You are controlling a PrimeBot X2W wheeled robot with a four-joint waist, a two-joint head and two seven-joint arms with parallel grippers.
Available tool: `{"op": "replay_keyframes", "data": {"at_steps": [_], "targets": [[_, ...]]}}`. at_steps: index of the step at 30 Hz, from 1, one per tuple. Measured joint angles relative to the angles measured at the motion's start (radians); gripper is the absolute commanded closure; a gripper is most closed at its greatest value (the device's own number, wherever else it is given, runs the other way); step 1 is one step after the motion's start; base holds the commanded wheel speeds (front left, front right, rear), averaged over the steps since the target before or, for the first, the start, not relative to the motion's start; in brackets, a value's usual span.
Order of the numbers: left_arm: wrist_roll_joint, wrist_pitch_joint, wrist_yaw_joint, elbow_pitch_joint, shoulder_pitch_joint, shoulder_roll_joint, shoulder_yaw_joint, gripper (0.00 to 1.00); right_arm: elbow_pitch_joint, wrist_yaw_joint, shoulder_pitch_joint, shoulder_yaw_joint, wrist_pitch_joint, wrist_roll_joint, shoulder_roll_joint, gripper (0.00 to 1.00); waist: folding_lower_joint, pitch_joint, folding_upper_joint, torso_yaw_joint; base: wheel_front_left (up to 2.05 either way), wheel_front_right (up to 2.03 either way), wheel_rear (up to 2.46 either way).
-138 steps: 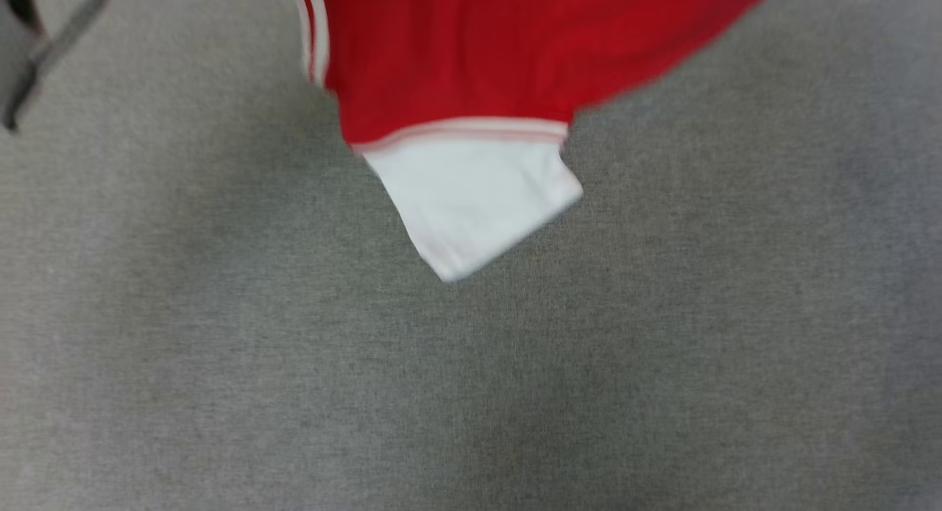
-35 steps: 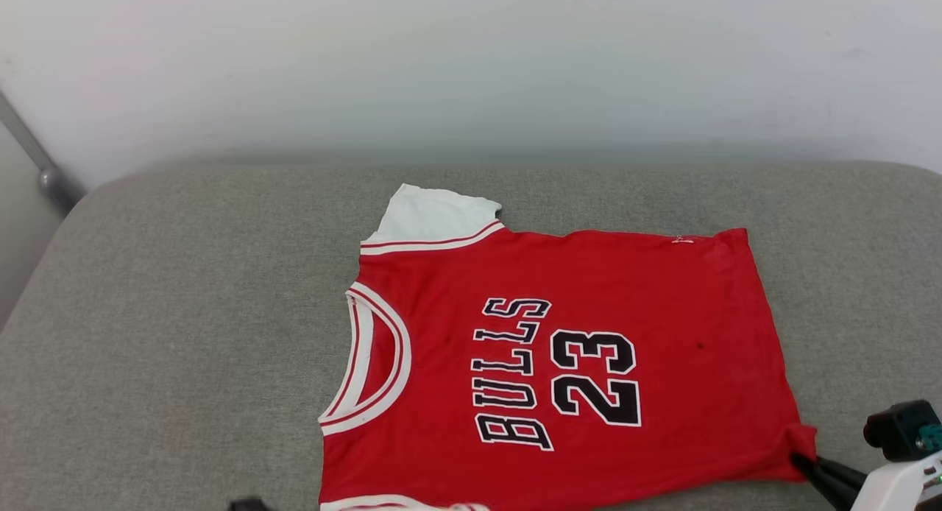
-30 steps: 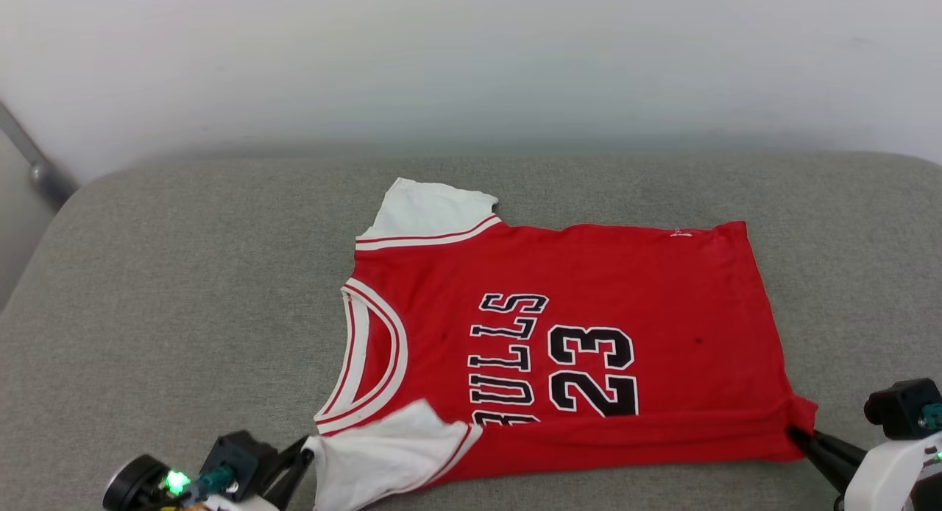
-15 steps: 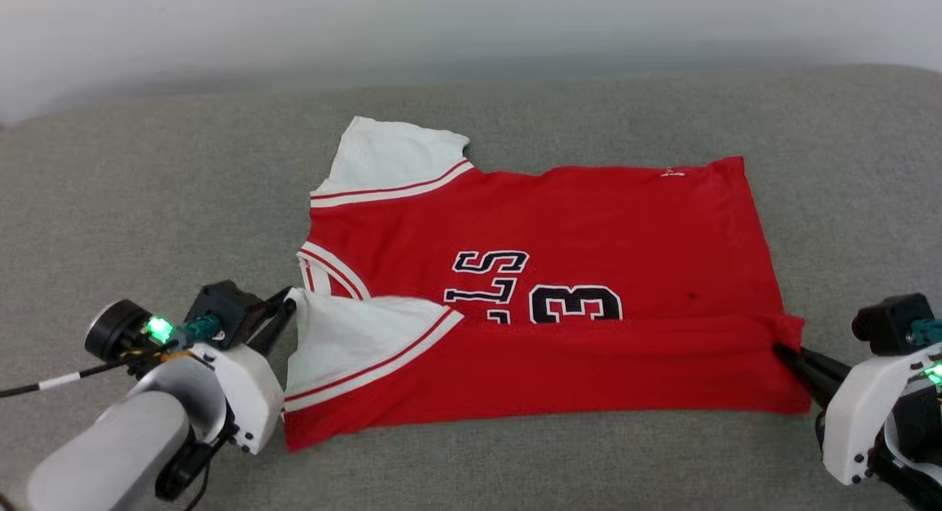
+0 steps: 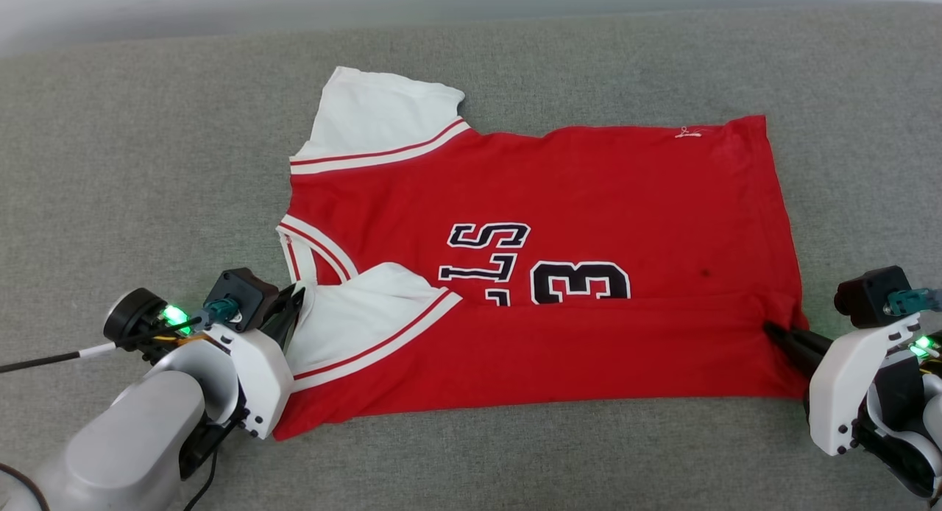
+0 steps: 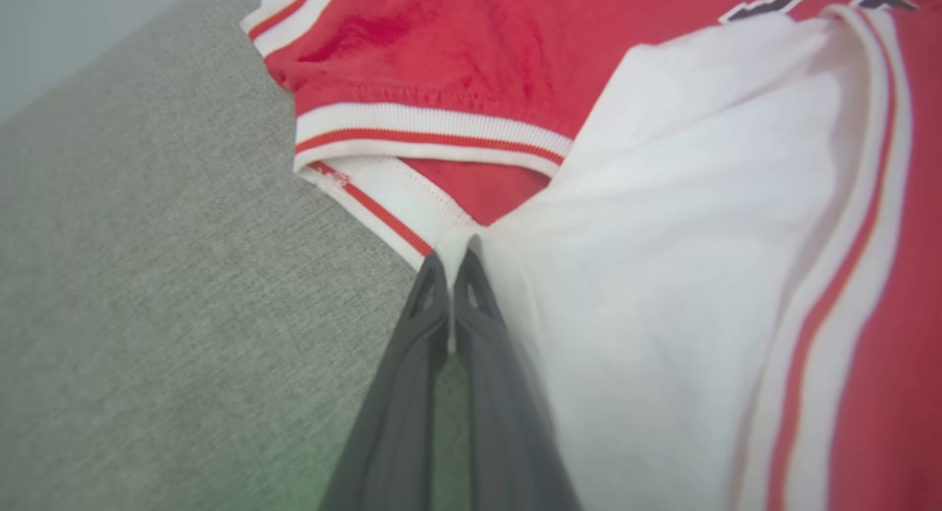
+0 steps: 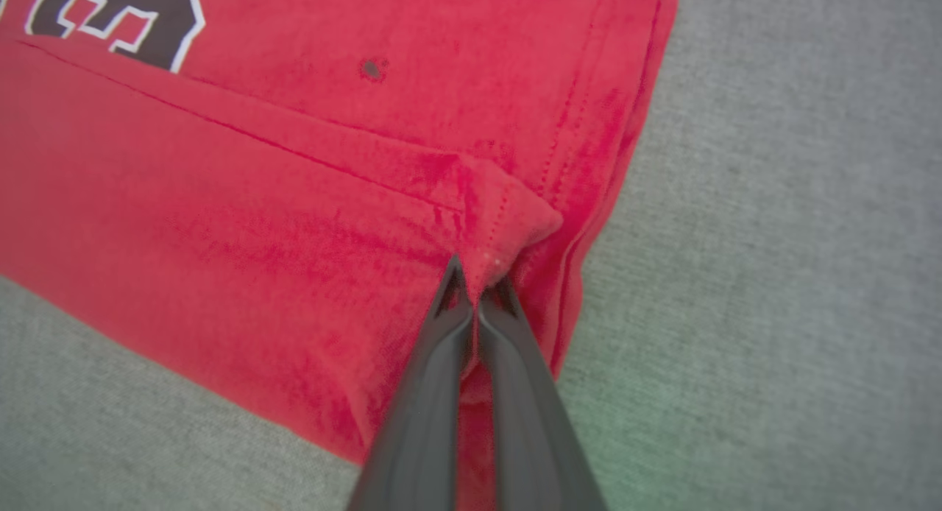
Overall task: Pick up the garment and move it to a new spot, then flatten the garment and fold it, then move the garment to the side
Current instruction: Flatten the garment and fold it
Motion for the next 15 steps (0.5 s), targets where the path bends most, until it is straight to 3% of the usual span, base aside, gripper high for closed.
{"op": "replay_keyframes", "data": {"at_steps": [3,4,5,6,7,11,15], "targets": [[-0.006,-0.016,-0.012,0.039,0.000,-0.021,-0.004,1.00,0.017,0.000,-0.003,0.015,-0.017,0.016,0.002,1.00,0.0000,-0.014,0.0000,0.001,0.00,0.00,0.00],[-0.007,-0.027,-0.014,0.052,0.000,-0.028,-0.005,1.00,0.022,0.000,-0.003,0.019,-0.027,0.020,0.002,0.89,0.0000,-0.021,0.0000,0.002,0.00,0.00,0.00],[-0.010,-0.034,-0.014,0.061,0.000,-0.034,-0.004,0.85,0.025,0.000,-0.003,0.021,-0.035,0.024,0.002,0.72,0.0000,-0.029,0.0000,0.003,0.00,0.00,0.00],[-0.012,-0.036,-0.015,0.069,0.000,-0.039,-0.006,0.26,0.027,0.000,-0.002,0.023,-0.042,0.026,0.002,0.54,0.0000,-0.038,0.0000,0.004,0.00,0.00,0.00],[-0.008,-0.044,-0.014,0.073,0.000,-0.041,-0.009,0.00,0.025,0.000,0.000,0.026,-0.049,0.030,0.001,0.00,0.0000,-0.048,0.0000,0.005,0.00,0.00,0.00],[-0.024,-0.048,-0.017,0.069,0.000,-0.030,0.003,0.00,0.010,0.000,0.017,0.015,-0.082,0.032,-0.007,0.00,0.0000,-0.094,0.0000,0.010,0.00,0.00,0.00],[-0.037,0.017,-0.010,0.012,-0.025,0.010,0.012,0.00,-0.010,0.000,0.052,-0.006,-0.090,0.037,-0.017,0.00,-0.0001,-0.141,0.0000,0.018,0.00,0.00,0.00]]}}
